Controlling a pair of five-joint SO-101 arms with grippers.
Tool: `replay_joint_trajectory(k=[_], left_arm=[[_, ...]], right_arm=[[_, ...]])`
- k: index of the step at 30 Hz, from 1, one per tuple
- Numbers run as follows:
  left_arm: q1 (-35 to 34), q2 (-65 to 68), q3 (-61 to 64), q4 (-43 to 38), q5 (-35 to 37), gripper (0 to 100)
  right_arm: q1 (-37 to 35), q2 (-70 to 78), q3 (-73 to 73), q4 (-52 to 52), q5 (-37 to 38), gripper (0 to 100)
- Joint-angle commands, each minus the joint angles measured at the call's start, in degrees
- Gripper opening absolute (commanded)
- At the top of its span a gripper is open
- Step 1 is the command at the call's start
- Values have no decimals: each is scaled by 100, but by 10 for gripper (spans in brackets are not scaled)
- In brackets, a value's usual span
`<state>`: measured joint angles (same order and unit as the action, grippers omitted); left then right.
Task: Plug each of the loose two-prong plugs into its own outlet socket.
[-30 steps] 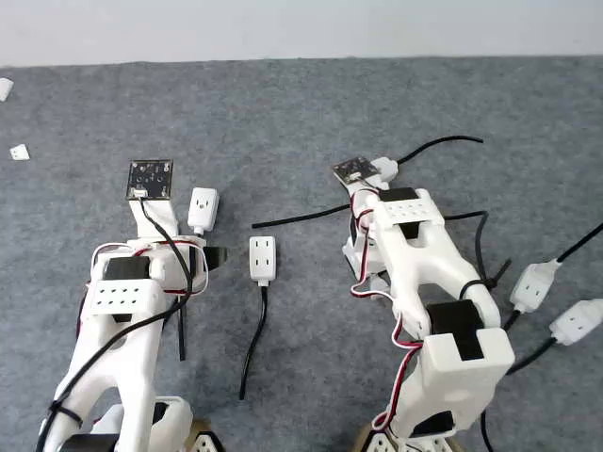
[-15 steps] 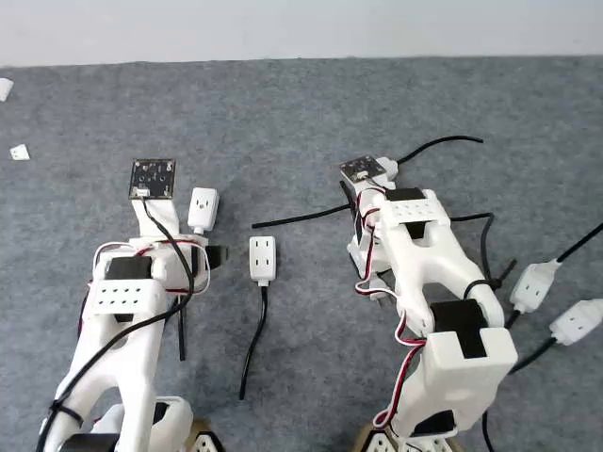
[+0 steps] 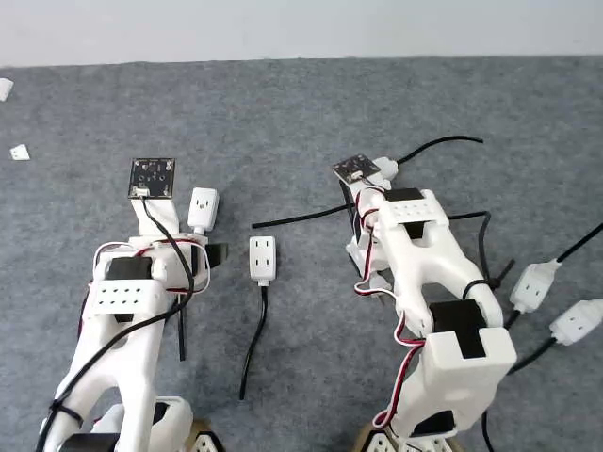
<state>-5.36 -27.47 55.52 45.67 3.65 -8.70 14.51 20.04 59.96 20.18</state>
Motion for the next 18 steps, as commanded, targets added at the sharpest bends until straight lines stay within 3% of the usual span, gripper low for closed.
replay_joint_trajectory(k=[1, 18], left_arm=[[53, -35, -13, -141, -88, 299], [53, -18, -4, -167, -62, 298]], right_arm=[[-57, -22, -114, -40, -325, 7], [-48, -31, -132, -75, -440, 8]])
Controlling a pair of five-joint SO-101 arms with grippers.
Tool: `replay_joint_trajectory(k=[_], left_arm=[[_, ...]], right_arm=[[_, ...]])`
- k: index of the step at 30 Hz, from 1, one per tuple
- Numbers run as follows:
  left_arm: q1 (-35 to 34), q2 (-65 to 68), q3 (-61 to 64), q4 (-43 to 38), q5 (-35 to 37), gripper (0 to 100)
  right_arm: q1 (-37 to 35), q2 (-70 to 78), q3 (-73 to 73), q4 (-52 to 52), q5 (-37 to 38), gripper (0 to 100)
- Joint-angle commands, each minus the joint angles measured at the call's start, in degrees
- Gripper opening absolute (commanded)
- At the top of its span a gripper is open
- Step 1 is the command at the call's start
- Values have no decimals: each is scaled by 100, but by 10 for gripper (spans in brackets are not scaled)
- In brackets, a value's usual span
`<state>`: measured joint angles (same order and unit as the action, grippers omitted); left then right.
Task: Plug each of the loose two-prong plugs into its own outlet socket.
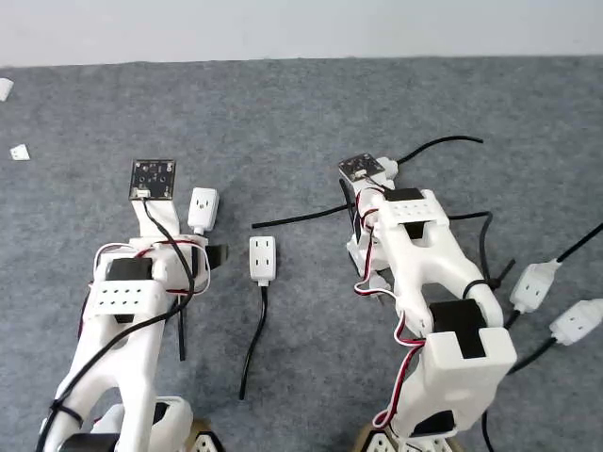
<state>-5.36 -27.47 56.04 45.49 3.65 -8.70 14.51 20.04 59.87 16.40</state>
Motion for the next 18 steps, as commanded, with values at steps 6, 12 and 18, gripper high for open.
replay_joint_trajectory(k=[6, 12, 18], left_arm=[[105, -18, -57, -149, -62, 298], [413, -9, 75, -149, -53, 298], [554, 0, 154, -237, -53, 298]], right_arm=[[-48, -84, -123, -22, -105, 8], [-84, -312, -158, 119, -448, 8], [-198, -1552, 114, 171, -1037, 8]])
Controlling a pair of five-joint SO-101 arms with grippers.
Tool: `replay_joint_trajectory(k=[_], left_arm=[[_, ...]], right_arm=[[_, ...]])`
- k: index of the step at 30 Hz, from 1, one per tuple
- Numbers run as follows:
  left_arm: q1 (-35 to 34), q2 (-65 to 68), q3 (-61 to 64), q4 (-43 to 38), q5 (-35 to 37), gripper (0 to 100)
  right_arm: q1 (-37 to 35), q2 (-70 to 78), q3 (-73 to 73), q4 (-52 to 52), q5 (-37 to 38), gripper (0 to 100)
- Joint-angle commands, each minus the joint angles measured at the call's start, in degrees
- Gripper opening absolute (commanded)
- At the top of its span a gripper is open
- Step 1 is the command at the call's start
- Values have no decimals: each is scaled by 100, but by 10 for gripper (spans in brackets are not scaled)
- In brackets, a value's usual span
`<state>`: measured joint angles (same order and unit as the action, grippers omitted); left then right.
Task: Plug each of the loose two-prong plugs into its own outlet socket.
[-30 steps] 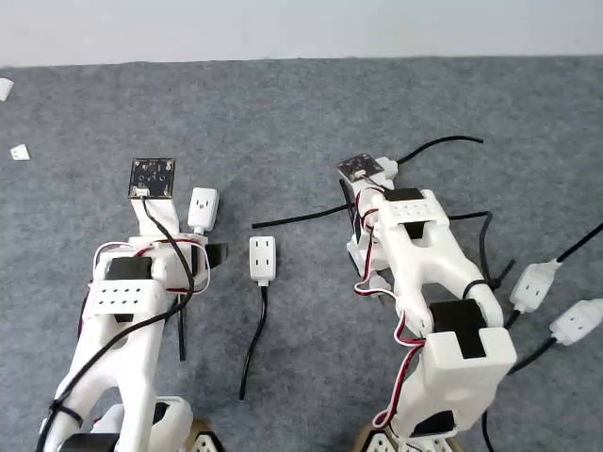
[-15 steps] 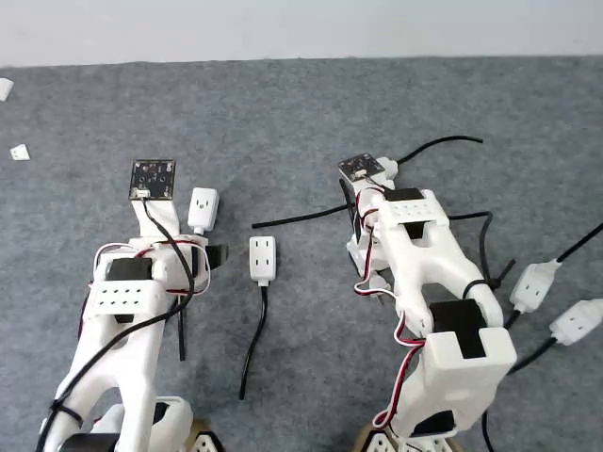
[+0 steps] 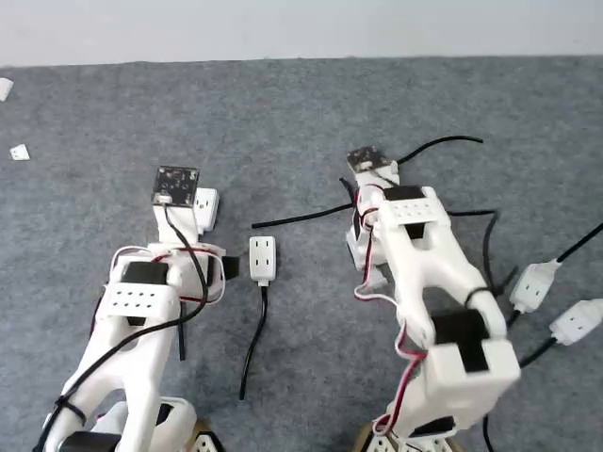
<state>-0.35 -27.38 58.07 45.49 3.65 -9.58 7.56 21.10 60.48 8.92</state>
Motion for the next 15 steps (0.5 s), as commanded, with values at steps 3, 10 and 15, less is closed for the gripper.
replay_joint_trajectory(k=[3, 10, 15], left_arm=[[53, 97, -4, -431, 9, 289], [18, 1899, -1279, -62, -149, 60], [53, 2505, -1947, 484, -633, 14]], right_arm=[[-295, -1684, 62, 391, -404, 8], [-1552, -3081, 53, 1103, -334, 8], [-2088, -3248, -88, 998, -290, 8]])
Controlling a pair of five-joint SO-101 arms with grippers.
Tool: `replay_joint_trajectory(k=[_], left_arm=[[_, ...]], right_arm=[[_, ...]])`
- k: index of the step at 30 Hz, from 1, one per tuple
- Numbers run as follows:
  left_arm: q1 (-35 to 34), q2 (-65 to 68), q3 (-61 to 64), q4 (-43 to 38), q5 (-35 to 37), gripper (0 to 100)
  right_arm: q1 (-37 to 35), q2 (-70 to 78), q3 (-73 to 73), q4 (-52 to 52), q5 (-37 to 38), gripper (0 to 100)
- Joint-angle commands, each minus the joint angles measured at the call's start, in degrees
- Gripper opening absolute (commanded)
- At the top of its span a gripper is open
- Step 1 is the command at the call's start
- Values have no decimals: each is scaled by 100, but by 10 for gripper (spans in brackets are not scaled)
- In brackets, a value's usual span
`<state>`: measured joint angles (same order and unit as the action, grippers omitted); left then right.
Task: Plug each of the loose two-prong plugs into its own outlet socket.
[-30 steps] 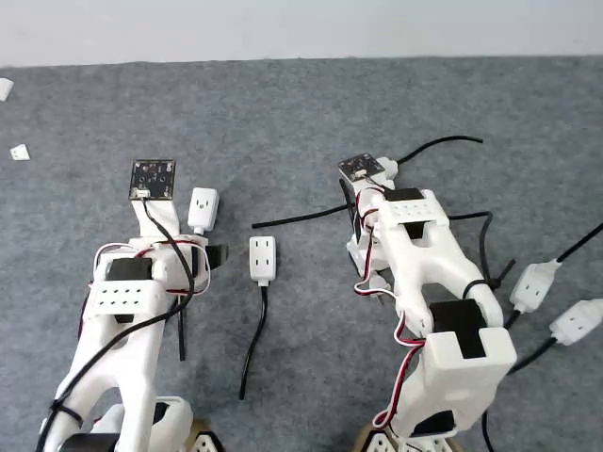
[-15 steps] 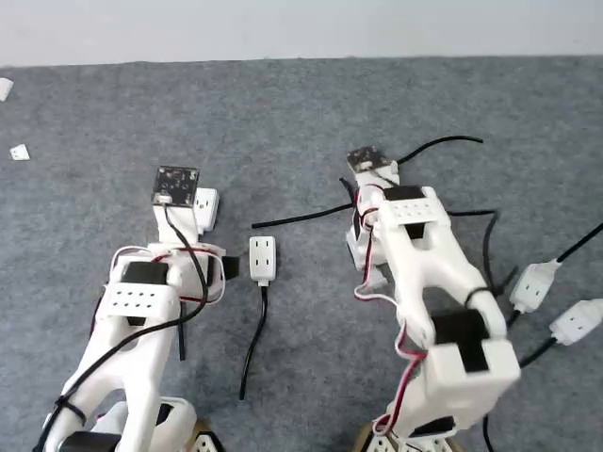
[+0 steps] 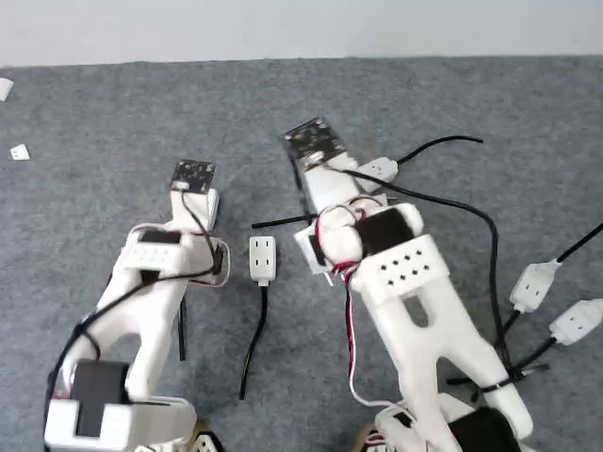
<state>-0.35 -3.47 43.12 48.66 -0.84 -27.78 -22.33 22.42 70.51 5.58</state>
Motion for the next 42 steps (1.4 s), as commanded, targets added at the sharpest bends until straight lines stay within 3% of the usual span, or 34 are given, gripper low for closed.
replay_joint_trajectory(k=[1, 9, 15, 20, 26, 34, 39, 42], left_arm=[[53, 114, -453, 185, -229, 14], [396, 149, -374, 563, -1371, 14], [404, 185, -418, 651, -1477, 15], [484, 114, -409, 1037, -2400, 15], [554, -141, -127, 897, -2479, 15], [888, -1899, 1481, 79, -2901, 15], [905, -2295, 1789, -141, -2866, 15], [747, -2224, 1815, -510, -2400, 15]], right_arm=[[-347, -242, -264, -13, 44, 8], [-910, -268, -132, -646, 44, 8], [-936, -215, -132, -655, 44, 8], [-936, -224, 308, -1077, 88, 8], [-910, -268, 545, -1262, 88, 8], [-910, -215, 563, -1262, 53, 8], [-910, -215, 607, -1279, 53, 8], [-901, -207, 668, -1367, 18, 8]])
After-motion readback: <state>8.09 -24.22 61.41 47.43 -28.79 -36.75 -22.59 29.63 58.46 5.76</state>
